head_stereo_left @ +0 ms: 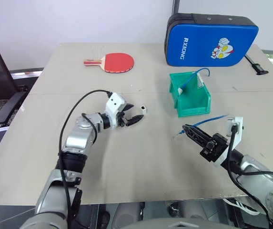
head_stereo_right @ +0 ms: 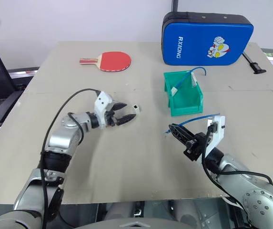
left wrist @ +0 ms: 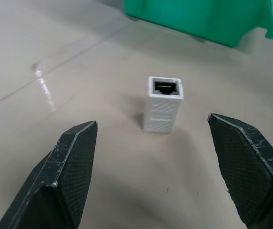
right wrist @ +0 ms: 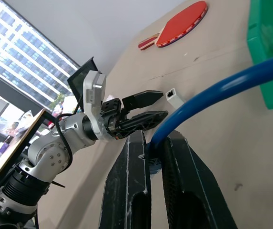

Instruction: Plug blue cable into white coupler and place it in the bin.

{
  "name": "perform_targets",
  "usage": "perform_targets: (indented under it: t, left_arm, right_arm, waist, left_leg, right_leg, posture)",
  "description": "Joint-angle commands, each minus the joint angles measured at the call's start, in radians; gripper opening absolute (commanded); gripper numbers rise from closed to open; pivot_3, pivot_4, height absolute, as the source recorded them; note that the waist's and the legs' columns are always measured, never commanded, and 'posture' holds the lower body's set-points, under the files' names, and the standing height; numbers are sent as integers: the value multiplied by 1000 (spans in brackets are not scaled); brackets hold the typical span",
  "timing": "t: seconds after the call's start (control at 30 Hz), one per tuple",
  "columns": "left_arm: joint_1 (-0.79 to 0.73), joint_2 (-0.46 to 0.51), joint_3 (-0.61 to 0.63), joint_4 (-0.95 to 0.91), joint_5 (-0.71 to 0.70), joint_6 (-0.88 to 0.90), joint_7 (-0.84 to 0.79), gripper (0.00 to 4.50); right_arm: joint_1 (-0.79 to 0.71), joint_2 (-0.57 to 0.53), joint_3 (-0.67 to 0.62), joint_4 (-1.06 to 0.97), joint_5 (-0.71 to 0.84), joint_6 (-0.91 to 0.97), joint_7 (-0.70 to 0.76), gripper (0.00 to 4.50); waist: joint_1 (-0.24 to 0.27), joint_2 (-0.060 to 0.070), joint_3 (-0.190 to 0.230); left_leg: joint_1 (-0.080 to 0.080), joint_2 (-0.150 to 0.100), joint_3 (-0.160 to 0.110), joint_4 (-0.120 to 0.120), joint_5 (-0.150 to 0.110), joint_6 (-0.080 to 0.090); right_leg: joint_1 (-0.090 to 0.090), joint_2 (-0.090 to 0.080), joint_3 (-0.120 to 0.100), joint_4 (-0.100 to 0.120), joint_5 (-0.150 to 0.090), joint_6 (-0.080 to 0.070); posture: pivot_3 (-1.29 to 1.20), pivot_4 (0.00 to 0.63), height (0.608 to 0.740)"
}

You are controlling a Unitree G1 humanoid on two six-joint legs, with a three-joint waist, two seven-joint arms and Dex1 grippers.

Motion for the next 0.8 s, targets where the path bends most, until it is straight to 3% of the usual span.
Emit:
perform_targets:
  t: [0.03,0.07,0.1,0.13,0.3,0.47,0.8]
  left_arm:
    - [-80,-30,-24,119,57,-88,3,3788]
    - [-101,-42,-29,163,72,-108,10,3788]
    - [-116,-48,-33,197,84,-128,10,3256]
    - [-126,-54,-35,222,89,-143,0,3022]
    - [-158,-77,-33,305,101,-207,-46,527]
    - [-146,-79,-31,264,48,-190,-186,468]
    - [-87,-89,-174,79,86,-194,-384,468]
  right_arm:
    - [7,3,-2,-53,-8,-22,0,0]
    - [10,2,-3,-57,-12,-24,-1,0]
    - [12,2,-3,-60,-16,-25,-2,0]
    - [13,3,-2,-61,-20,-27,-3,0]
    - [14,-3,1,-64,-44,-28,0,0]
    - [-28,-40,8,-55,-146,-26,46,0]
    - [-389,-186,236,156,-565,3,318,0]
  waist:
    - [2,0,0]
    - [3,0,0]
    - [3,0,0]
    - [3,-1,0]
    - [2,-1,0]
    - [1,-1,0]
    - [2,-1,0]
  left_leg:
    - [0,0,0,0,0,0]
    - [0,0,-1,0,0,0]
    - [0,0,-1,0,0,0]
    - [0,0,-1,0,0,0]
    - [0,0,0,0,0,0]
    - [0,0,0,0,0,0]
    - [0,-1,1,1,0,0]
  right_leg:
    - [0,0,-1,0,0,0]
    - [0,0,-1,0,0,0]
    - [0,0,-1,0,0,0]
    - [0,0,-1,0,0,0]
    - [0,0,0,0,2,3]
    - [0,0,-1,0,2,3]
    - [0,1,-1,0,0,-1]
  posture:
    - [0,150,731]
    - [0,150,731]
    - [0,150,731]
    - [0,150,731]
    - [0,150,731]
    - [0,150,731]
    - [0,150,731]
